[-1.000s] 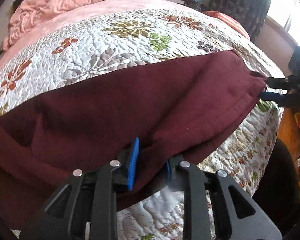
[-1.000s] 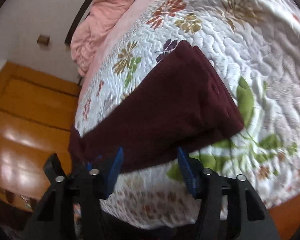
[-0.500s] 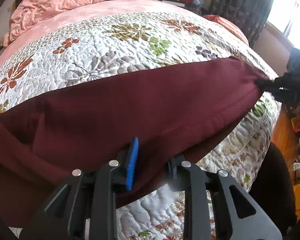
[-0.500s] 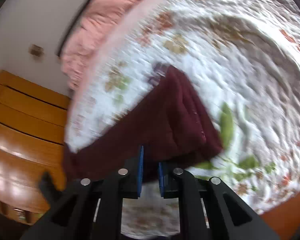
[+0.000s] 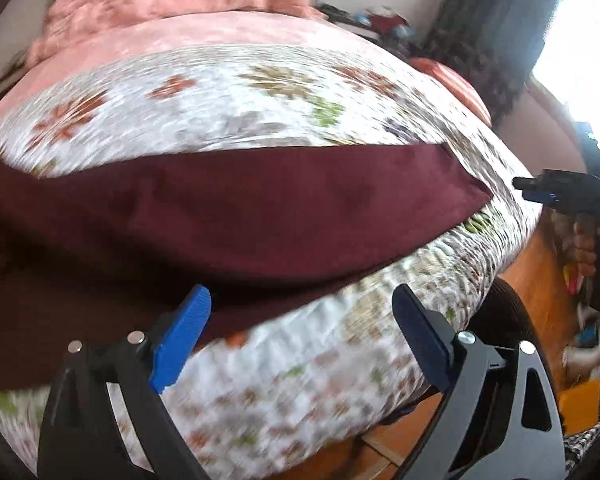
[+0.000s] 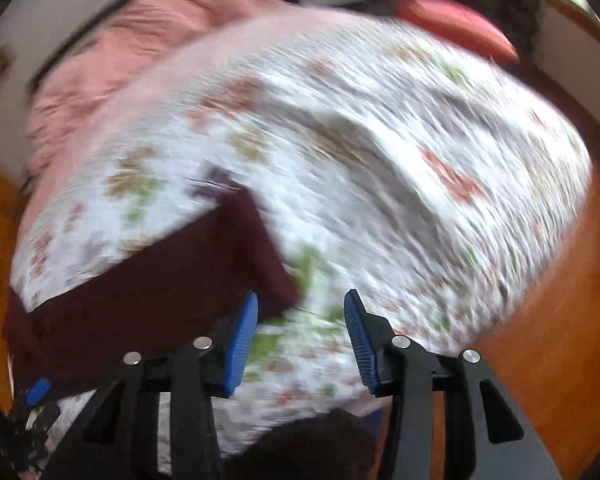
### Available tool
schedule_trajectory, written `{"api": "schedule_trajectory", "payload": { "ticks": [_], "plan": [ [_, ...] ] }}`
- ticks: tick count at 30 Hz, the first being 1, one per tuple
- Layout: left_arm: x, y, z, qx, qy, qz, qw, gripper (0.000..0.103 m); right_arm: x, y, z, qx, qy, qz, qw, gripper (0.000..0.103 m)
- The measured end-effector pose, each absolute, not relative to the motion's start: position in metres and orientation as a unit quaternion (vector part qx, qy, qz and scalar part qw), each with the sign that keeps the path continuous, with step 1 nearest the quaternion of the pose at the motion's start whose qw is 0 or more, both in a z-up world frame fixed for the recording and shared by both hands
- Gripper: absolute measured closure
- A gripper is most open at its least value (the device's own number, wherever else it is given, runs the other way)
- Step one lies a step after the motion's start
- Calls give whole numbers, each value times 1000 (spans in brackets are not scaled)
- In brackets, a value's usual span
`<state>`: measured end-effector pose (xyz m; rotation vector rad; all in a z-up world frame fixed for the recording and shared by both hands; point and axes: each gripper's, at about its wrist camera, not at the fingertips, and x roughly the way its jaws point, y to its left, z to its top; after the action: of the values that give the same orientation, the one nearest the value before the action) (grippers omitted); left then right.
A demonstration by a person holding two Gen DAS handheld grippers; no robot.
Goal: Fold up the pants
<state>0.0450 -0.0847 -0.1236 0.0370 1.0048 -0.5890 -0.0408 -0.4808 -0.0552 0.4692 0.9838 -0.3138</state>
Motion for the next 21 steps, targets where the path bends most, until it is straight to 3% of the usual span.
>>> {"api": "schedule_trajectory", "payload": {
  "ticks": [8,17,21],
  "plan": [
    [63,23,-136,-37,488,-120,864,12,60,-281,-62,177,491,183,833,57],
    [84,95,-163,-65,521,-45,850,12,76,-219,-131,137,576,173,787,58],
    [83,88,-166,-35,514,-52,856,12,72,-213,-125,105,568,169,798,58]
  ]
}}
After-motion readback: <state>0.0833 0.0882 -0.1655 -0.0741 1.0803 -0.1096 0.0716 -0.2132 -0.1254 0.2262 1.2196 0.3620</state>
